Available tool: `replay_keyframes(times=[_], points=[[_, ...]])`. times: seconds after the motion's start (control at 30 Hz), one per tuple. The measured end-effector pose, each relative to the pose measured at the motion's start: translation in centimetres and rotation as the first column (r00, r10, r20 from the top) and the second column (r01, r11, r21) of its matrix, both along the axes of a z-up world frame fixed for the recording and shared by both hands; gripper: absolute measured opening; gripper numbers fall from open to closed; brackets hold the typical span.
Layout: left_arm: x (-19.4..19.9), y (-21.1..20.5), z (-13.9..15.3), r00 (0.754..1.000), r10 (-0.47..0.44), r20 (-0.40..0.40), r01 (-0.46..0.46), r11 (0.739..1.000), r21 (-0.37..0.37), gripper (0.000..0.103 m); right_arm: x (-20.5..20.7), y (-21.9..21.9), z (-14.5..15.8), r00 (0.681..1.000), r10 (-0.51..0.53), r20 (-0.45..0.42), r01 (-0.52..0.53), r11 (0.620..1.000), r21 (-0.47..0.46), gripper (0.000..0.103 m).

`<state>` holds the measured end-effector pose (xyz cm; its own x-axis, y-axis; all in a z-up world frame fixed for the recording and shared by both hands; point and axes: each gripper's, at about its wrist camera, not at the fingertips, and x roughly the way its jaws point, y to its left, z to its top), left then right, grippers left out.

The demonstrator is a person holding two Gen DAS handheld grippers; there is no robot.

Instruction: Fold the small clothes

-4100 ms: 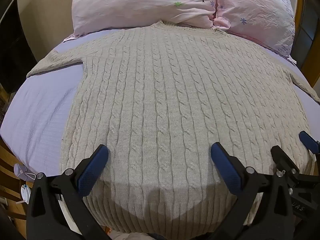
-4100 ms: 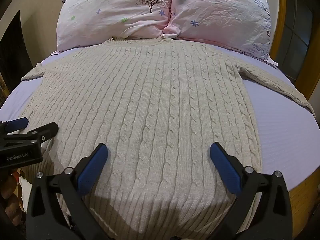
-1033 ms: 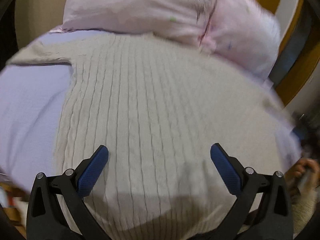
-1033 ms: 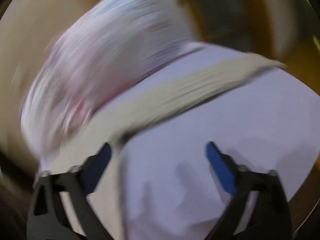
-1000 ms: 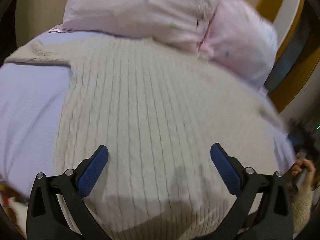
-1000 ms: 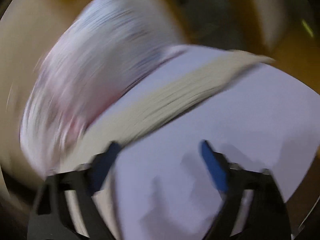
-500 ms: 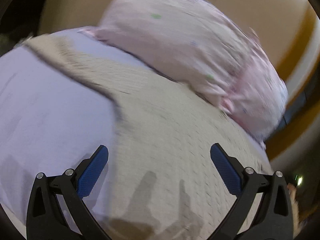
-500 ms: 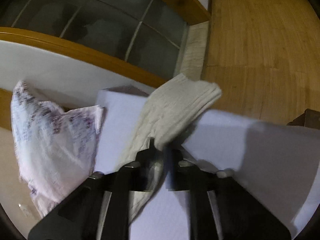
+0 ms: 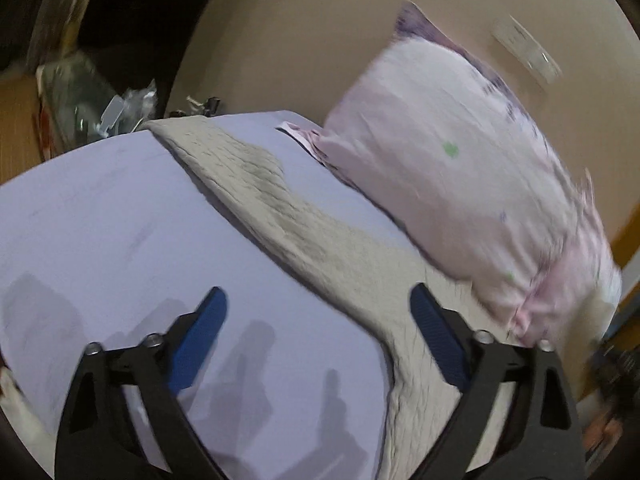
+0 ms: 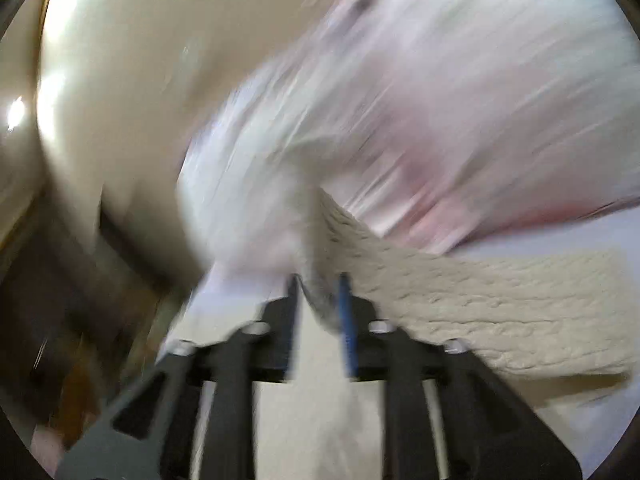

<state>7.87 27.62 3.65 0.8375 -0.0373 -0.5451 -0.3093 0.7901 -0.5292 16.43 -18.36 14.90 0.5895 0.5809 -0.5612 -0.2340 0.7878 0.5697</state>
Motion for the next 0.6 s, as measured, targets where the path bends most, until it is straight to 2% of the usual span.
replay_keyframes(times=[0.03, 0.1, 0.17, 0.2, 0.3, 0.4, 0.5, 0.6], points=[[0.3, 1.1, -0.1, 1.000, 0.012, 0.001, -0.012, 1.000, -0.023, 0.081, 0.0, 2.4, -1.0, 0.997, 0.068, -0.047, -0.069, 0.998, -0.007, 0.042], [1.1, 3.4, -0.6, 0.999, 0.051, -0.015, -0.052, 0.996, -0.073, 0.080, -0.9, 3.5, -1.7, 0.994, 0.096, -0.044, -0.095, 0.995, 0.016, 0.046], [1.7, 5.2, -1.1, 0.996, 0.081, -0.032, -0.084, 0.990, -0.112, 0.076, -2.2, 1.9, -1.5, 0.999, 0.038, -0.007, -0.038, 0.999, 0.010, 0.074], [2.4, 6.7, -1.4, 0.993, 0.105, -0.046, -0.110, 0.984, -0.140, 0.074, -2.4, 0.9, -1.5, 1.000, -0.004, 0.008, 0.004, 1.000, -0.002, 0.076], [3.7, 9.7, -2.5, 0.986, 0.150, -0.073, -0.163, 0.959, -0.233, 0.065, -3.1, -3.6, -1.6, 0.993, -0.115, 0.009, 0.115, 0.993, -0.024, 0.077], [5.1, 12.8, -3.9, 0.972, 0.211, -0.103, -0.234, 0.902, -0.362, 0.060, -2.8, -6.5, -2.8, 0.980, -0.197, -0.018, 0.196, 0.979, -0.049, 0.078], [5.9, 14.7, -5.0, 0.955, 0.266, -0.128, -0.295, 0.860, -0.417, 0.051, -2.9, -8.9, -3.7, 0.966, -0.255, -0.041, 0.252, 0.965, -0.070, 0.078], [6.9, 15.9, -5.3, 0.943, 0.308, -0.130, -0.333, 0.835, -0.438, 0.047, -3.6, -10.2, -4.1, 0.958, -0.284, -0.045, 0.280, 0.957, -0.077, 0.078]])
